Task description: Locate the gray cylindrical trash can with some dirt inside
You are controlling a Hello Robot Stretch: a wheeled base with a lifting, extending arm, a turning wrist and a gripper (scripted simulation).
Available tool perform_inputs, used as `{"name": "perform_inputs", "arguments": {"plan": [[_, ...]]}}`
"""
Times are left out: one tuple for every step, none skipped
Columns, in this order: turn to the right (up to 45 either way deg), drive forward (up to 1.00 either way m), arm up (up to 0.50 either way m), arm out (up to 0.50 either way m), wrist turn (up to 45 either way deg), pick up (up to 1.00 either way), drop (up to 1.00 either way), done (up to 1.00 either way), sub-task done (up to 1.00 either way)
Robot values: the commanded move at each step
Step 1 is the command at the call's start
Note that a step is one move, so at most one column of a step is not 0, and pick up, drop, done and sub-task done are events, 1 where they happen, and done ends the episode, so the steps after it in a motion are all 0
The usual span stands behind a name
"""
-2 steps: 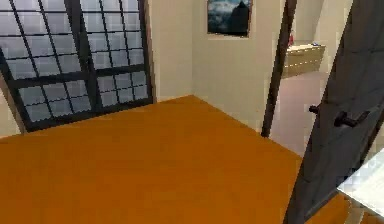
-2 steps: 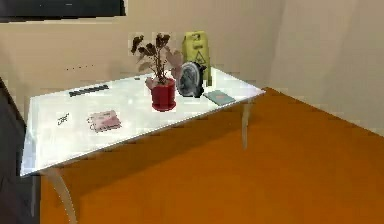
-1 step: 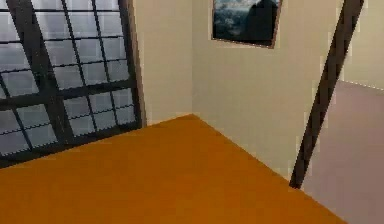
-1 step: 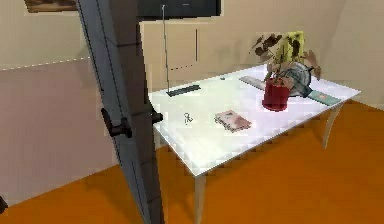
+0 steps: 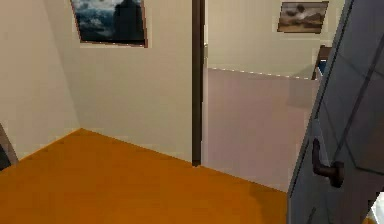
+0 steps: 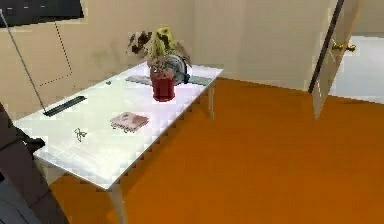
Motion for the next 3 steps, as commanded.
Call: {"name": "perform_inputs", "arguments": {"plan": [[0.0,0.60,0.00,0.00,0.0,0.00,0.00,0.00,0.00],[24.0,0.00,0.00,0.00,0.0,0.00,0.00,0.00,0.00],[0.0,0.50,0.00,0.00,0.0,0.00,0.00,0.00,0.00]]}}
